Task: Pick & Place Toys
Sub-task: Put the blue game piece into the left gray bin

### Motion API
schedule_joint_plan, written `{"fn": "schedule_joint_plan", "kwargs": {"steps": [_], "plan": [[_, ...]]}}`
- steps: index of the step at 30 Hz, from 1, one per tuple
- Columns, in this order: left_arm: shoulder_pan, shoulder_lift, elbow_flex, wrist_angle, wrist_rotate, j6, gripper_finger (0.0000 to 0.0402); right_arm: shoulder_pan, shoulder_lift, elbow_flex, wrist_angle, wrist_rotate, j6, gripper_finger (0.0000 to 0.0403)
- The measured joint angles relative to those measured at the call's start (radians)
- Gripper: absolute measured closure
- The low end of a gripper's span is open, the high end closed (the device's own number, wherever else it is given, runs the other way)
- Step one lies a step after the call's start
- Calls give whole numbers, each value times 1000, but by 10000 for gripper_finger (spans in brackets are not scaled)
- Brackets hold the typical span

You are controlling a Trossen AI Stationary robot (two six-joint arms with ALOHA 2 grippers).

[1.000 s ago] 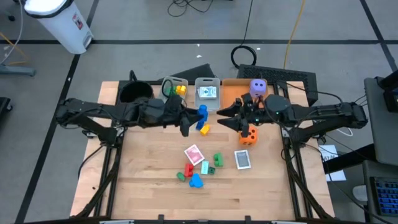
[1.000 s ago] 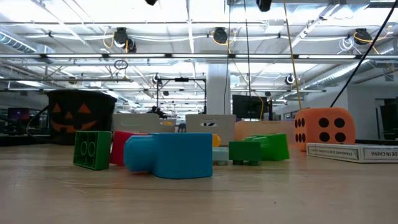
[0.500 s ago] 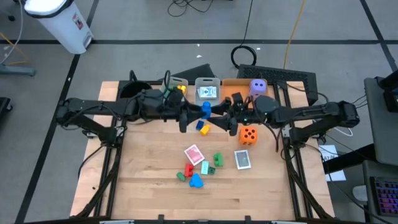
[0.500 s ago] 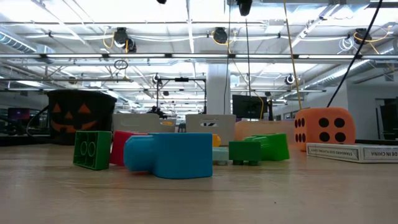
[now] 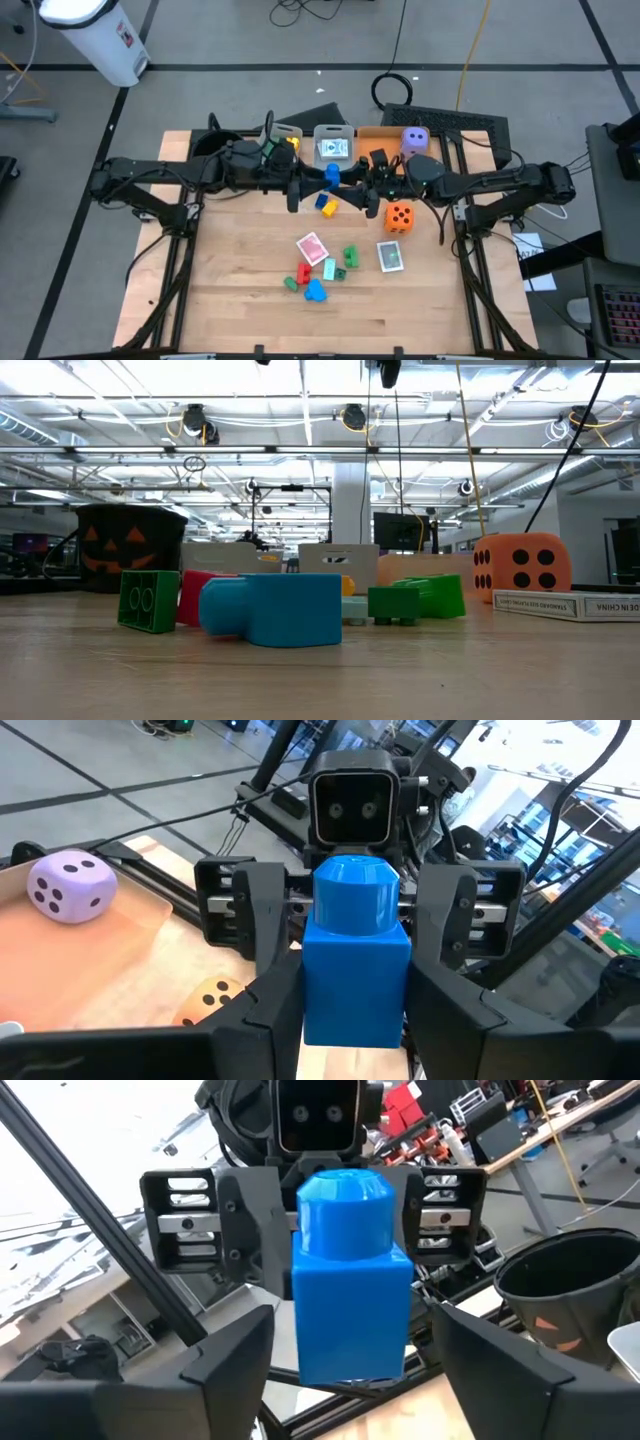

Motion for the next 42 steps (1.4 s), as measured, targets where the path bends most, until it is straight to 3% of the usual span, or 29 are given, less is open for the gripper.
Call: {"fn": "schedule_joint_plan", "kwargs": {"steps": [15,37,42], "plan": [[-2,0,0,0,4,-9,252,0,-1,0,0,-6,-17,277],[-1,6,0,-1,23,14,251,0,-1,0,-3,-25,-49,279],[-1,7,0,0,27,15,225,0,-1,0,-1,-30,-48,279]]}}
